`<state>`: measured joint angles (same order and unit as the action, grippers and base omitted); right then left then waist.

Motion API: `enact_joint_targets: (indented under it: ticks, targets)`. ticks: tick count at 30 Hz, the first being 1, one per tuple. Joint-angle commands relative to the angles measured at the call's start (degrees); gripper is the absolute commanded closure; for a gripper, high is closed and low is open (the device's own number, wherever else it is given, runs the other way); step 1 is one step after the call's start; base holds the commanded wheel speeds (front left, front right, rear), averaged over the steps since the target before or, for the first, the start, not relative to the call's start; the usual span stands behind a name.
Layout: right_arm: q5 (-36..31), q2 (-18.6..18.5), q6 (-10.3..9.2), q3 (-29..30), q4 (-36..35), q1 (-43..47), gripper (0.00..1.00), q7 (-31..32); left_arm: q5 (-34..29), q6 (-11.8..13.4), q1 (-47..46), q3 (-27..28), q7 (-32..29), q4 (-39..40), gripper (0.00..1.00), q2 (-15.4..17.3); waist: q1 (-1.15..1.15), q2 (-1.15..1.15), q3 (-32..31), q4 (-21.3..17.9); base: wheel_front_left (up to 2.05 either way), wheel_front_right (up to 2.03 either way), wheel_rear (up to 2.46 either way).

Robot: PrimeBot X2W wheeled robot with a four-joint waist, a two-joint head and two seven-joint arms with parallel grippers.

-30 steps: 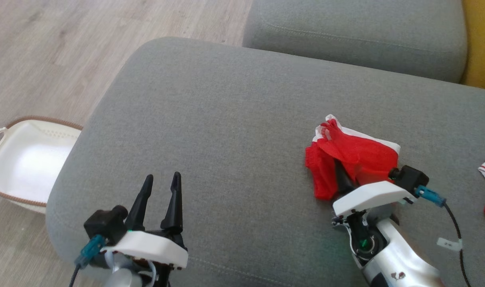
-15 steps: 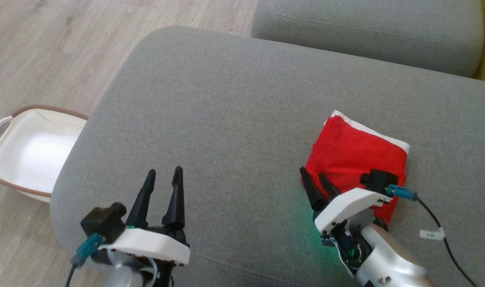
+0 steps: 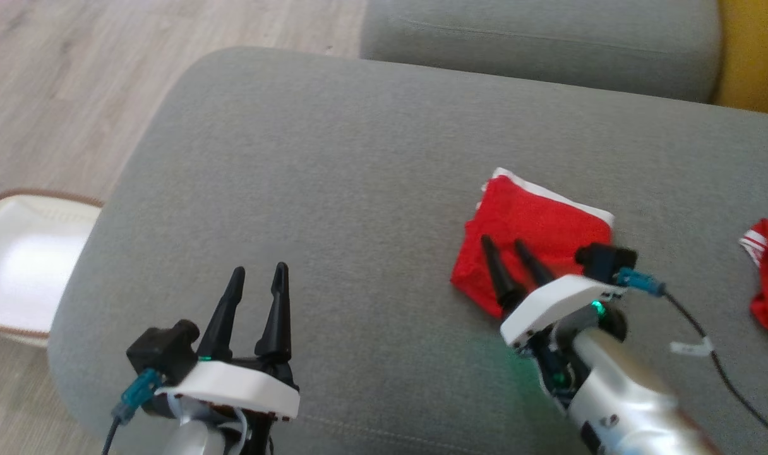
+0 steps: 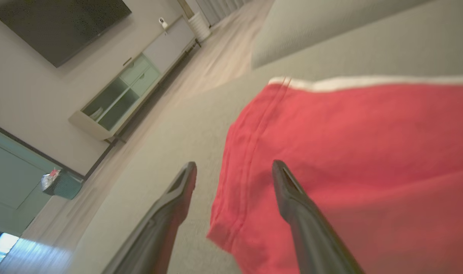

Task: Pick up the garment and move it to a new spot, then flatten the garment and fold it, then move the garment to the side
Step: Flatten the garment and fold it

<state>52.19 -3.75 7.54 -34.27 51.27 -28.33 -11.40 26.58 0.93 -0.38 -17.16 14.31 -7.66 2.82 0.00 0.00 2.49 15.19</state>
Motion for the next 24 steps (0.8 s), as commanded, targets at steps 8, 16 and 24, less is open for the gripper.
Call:
enact_joint_targets:
  ticks: [8,16,24]
  targets:
    - [-11.6,-5.8,-0.05,6.3,-9.7,-1.1,0.0,-3.5,-1.4,-0.1,-4.6,2.5,0.7,3.9,0.0,0.1,0.0,0.0,-0.5,-6.7,0.0,0.0,0.0]
    - [-24.6,-4.6,-0.05,19.0,-21.5,6.7,0.0,-3.6,-2.0,0.2,-6.2,3.7,0.7,5.4,0.0,0.1,0.0,0.0,0.0,-11.2,0.0,0.0,0.0]
    - [-34.3,-0.9,-0.05,27.6,-30.3,14.4,0.0,-3.6,-2.8,0.7,-7.1,4.7,0.7,6.2,0.0,0.1,0.0,0.0,0.4,-13.9,0.0,0.0,0.0]
